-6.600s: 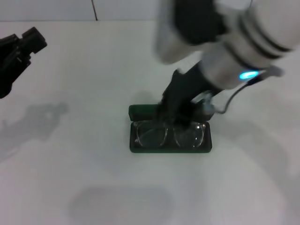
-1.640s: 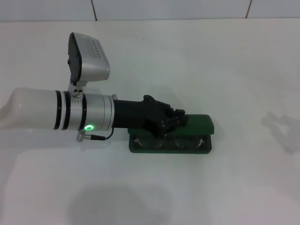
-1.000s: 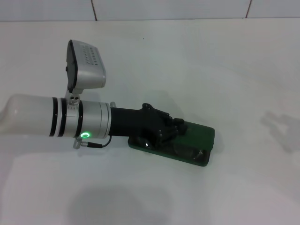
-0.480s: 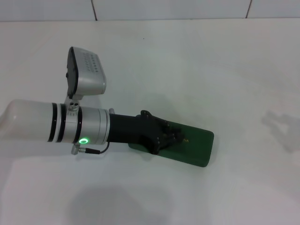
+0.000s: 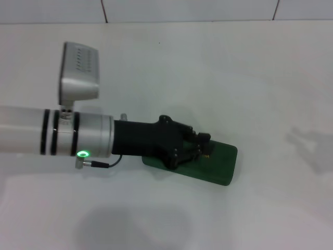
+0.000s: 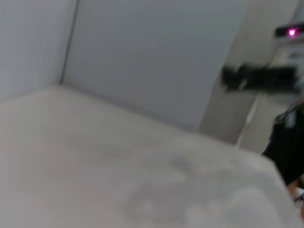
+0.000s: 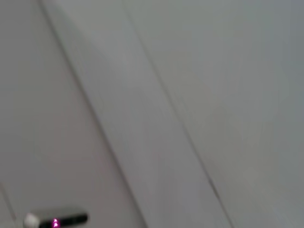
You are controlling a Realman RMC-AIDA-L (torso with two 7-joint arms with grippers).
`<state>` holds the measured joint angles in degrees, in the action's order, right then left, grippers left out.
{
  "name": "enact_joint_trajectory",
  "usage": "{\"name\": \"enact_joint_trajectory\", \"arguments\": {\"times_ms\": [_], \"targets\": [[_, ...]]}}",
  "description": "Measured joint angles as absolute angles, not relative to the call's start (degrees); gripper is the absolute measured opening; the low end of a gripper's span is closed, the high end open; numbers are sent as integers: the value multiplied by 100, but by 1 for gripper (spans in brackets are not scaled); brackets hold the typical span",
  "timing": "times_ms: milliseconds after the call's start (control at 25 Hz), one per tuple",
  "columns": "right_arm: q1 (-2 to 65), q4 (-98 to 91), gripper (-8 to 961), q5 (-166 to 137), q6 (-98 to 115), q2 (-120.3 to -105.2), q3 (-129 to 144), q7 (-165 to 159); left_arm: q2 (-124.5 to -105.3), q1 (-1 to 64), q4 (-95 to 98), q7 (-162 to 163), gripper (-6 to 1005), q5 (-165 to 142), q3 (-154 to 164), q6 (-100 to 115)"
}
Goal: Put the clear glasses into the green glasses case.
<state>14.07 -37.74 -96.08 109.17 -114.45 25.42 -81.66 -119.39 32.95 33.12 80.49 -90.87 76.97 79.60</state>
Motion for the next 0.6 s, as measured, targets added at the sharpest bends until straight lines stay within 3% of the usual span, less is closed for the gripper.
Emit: {"name": "enact_joint_trajectory", "arguments": {"times_ms": [200,360,600], "targets": [[1420,-3770,202,-9788,11066,-11497,2810,-7607,-11957,2628,3884,7072,311,-8505,7368,8783],[1467,-3768,356,-9795,11118,-11532,3527,-7349,-11873,2299,3876,6446,318,-8107,7299,9596],[1896,-3553,537,-9737,10984,-11601,4701,-7213,-11636,2053,3820,6989,541,-8091,6692,10565]]}}
